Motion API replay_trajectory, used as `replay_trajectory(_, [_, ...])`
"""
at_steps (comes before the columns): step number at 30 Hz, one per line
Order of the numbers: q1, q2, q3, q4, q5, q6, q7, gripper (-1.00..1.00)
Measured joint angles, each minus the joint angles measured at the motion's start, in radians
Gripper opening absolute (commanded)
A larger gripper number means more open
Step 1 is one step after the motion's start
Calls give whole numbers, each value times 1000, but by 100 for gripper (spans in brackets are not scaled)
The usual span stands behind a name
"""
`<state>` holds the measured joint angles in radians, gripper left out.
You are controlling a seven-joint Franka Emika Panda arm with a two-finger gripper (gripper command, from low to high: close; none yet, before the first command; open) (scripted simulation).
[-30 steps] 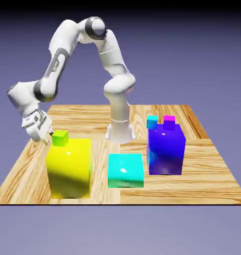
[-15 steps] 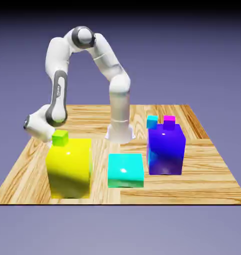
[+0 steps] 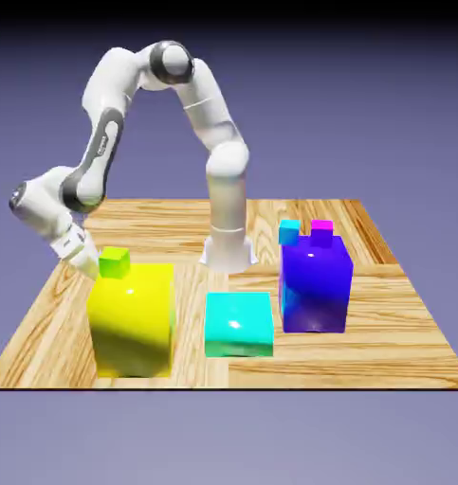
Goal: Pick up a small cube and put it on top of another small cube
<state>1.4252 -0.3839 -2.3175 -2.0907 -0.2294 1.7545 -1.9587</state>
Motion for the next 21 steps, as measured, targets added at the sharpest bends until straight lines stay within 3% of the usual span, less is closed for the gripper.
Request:
replay_trajectory(17, [276,-314,265,616,56,-654,215,-100])
replay_trajectory(21, [269,-300,243,606,43,-651,179,-100])
